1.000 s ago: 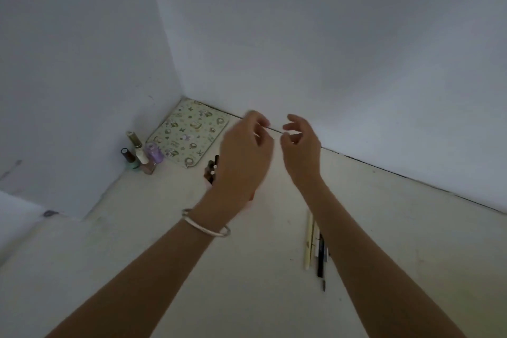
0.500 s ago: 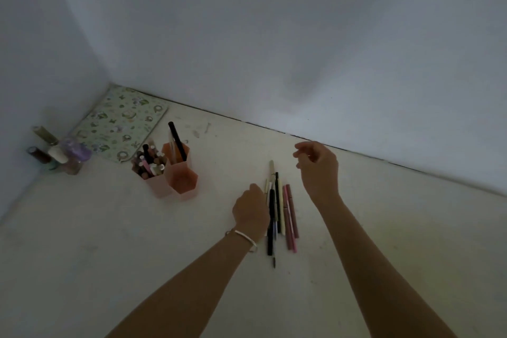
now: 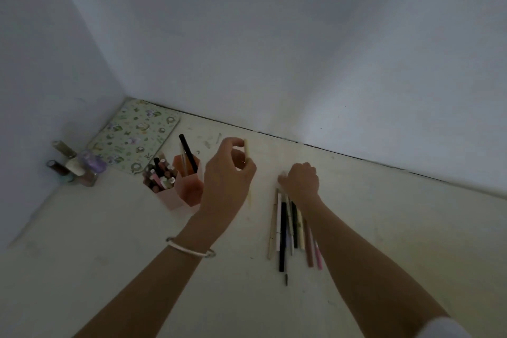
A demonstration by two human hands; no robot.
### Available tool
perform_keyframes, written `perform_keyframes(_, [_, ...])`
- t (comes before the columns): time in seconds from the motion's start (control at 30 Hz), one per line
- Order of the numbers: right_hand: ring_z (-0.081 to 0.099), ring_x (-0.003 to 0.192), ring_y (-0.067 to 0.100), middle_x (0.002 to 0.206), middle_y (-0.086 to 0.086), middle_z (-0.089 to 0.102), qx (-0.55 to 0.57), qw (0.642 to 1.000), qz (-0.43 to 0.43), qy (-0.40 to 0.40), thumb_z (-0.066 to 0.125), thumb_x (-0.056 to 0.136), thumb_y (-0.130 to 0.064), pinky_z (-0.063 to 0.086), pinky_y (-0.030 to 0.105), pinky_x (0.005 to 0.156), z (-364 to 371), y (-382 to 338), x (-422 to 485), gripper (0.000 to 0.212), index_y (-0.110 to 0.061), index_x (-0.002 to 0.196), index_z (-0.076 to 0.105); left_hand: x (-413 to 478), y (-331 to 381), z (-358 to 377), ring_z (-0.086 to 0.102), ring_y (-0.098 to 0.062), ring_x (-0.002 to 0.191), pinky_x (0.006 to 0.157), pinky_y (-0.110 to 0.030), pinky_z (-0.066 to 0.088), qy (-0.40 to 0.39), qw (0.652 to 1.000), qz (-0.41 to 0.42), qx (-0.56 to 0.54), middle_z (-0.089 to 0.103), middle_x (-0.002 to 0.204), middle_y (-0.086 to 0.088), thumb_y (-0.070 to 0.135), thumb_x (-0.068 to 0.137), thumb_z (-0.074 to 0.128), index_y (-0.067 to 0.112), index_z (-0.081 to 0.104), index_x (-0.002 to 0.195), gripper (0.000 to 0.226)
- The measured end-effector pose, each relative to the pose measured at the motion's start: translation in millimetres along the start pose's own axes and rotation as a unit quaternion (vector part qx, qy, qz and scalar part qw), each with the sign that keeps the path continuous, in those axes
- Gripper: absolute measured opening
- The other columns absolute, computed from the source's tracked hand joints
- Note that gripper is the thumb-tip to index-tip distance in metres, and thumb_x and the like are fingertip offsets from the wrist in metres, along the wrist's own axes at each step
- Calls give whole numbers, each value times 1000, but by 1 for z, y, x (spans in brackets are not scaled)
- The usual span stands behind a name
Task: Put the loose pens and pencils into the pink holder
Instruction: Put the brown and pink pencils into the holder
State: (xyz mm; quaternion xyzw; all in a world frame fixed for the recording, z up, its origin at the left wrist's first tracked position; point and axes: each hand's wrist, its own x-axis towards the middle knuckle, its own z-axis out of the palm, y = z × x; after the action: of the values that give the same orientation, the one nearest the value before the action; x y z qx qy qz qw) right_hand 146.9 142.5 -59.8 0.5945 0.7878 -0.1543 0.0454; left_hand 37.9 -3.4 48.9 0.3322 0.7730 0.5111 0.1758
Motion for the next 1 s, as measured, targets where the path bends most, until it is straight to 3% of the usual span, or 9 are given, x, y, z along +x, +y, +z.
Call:
perform_keyframes(0.07, [53, 104, 30, 106, 14, 59, 0, 1000, -21, 0, 49, 93, -30, 39, 31, 78, 5, -2, 0, 29, -5, 95, 62, 3, 7, -16, 58, 15, 72, 62, 0, 42, 10, 1000, 28, -8, 60, 76, 14, 12, 86, 64, 27, 53, 124, 43])
perform_keyframes(0.13, [56, 93, 32, 89, 18, 59, 38, 999, -32, 0, 50, 91, -28, 39, 32, 73, -8, -7, 4, 28, -4, 77, 58, 13, 10, -36, 59, 15, 74, 62, 2, 42, 29, 998, 52, -3, 60, 79, 15, 12, 87, 63, 29, 49, 132, 50])
perform_keyframes(0.27, [56, 70, 32, 69, 21, 57, 197, 978, -35, 62, 52, 91, -23, 39, 33, 64, -79, -21, 20, 39, 11, 73, 61, 48, 7, -76, 60, 12, 66, 56, -3, 44, 113, 991, 65, 38, 59, 76, 16, 11, 86, 64, 29, 54, 118, 39])
perform_keyframes(0.4, [60, 65, 16, 75, 8, 70, 463, 879, -78, 80, 51, 94, -20, 48, 33, 66, -143, -53, 4, 18, -5, 88, 58, 67, -10, -94, 64, -8, 68, 59, -20, 51, 126, 986, 48, 100, 63, 81, 7, 8, 84, 62, 25, 51, 112, 34])
perform_keyframes(0.5, [57, 55, 8, 74, 5, 70, 563, 808, -118, 126, 52, 95, -17, 45, 21, 56, -160, -80, -25, 12, -7, 91, 57, 68, -26, -90, 65, -16, 75, 64, -28, 52, 104, 977, 40, 181, 64, 90, 0, 3, 84, 58, 21, 51, 109, 32])
perform_keyframes(0.6, [58, 58, 11, 75, 9, 69, 618, 758, -145, 148, 52, 96, -10, 47, 23, 59, -152, -103, -51, 3, -10, 97, 54, 68, -41, -85, 64, -22, 82, 71, -36, 52, 62, 967, 24, 246, 64, 92, -3, 3, 85, 56, 17, 57, 108, 28])
perform_keyframes(0.7, [62, 66, 14, 81, 10, 71, 612, 757, -172, 150, 51, 97, -10, 50, 27, 65, -123, -122, -72, 12, -15, 108, 51, 68, -54, -86, 61, -22, 96, 78, -31, 46, 14, 960, -18, 278, 64, 106, -5, 15, 88, 58, 17, 63, 110, 23])
perform_keyframes(0.8, [62, 65, 16, 85, 2, 71, 565, 784, -205, 153, 49, 98, -13, 48, 17, 56, -90, -139, -83, 14, -22, 108, 48, 68, -55, -97, 61, -21, 104, 86, -30, 44, 46, 972, -23, 231, 65, 114, -4, 20, 86, 59, 20, 61, 121, 36])
perform_keyframes(1.0, [64, 75, 17, 89, 3, 69, 418, 859, -277, 100, 48, 99, -16, 54, 32, 69, -40, -156, -90, 10, -18, 109, 51, 61, -24, -118, 64, -17, 86, 81, -37, 55, 112, 982, 41, 146, 67, 101, 3, 8, 83, 57, 18, 61, 115, 35])
